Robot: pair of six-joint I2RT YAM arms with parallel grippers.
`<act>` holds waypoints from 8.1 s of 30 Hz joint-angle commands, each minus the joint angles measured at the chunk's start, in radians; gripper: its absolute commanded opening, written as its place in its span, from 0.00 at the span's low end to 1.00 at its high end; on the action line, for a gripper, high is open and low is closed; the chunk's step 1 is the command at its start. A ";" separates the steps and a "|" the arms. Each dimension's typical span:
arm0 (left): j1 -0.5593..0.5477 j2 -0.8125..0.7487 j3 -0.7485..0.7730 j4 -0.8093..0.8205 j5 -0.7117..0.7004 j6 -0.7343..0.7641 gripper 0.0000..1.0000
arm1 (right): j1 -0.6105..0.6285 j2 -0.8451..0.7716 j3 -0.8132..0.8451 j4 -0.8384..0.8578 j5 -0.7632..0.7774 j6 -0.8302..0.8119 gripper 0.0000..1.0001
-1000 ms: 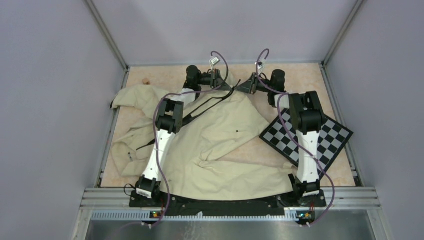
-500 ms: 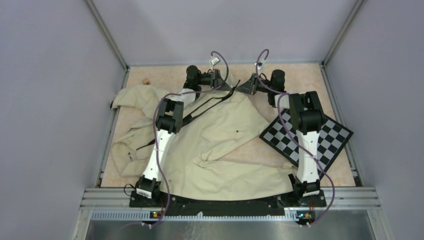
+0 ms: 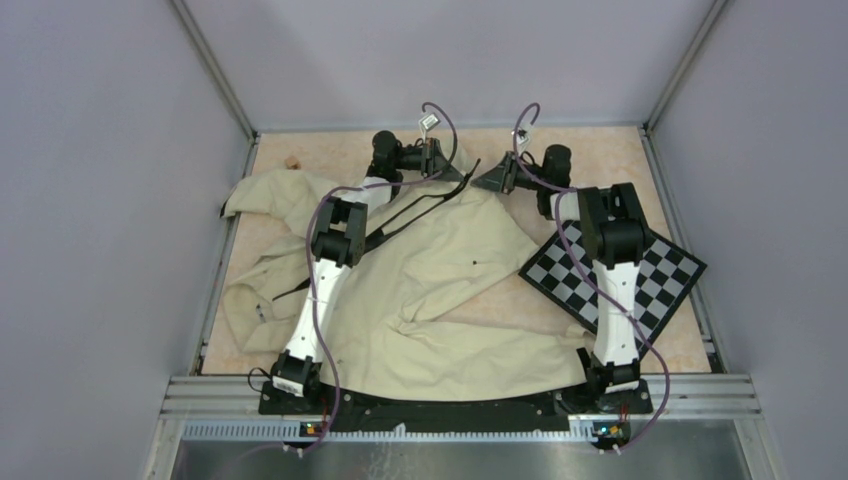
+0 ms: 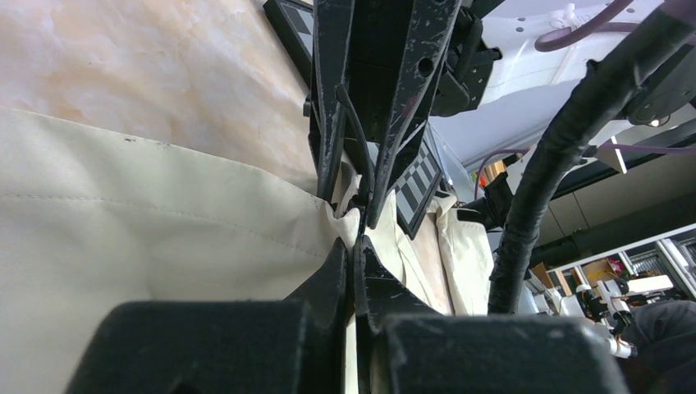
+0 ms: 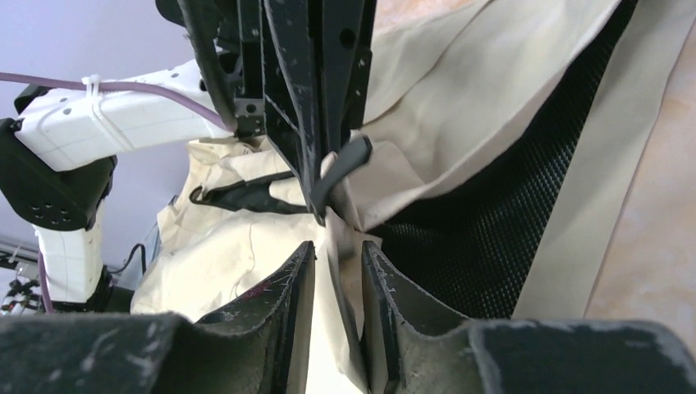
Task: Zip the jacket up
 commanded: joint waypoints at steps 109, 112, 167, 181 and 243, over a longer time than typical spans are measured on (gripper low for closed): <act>-0.185 -0.461 -0.198 -0.954 -0.755 1.331 0.42 | 0.004 0.032 0.012 0.342 0.002 0.237 0.00; -0.188 -0.496 -0.256 -0.871 -0.777 1.299 0.33 | 0.004 0.031 0.009 0.337 0.006 0.236 0.00; -0.211 -0.645 -0.962 0.222 -1.111 0.673 0.00 | 0.059 -0.232 -0.061 -0.234 0.139 -0.295 0.38; -0.210 -0.631 -0.950 0.226 -1.098 0.658 0.00 | 0.059 -0.353 -0.145 -0.221 0.168 -0.290 0.48; -0.263 -0.788 -1.341 0.451 -1.349 0.613 0.06 | -0.066 -0.120 -0.288 0.577 0.286 0.355 0.00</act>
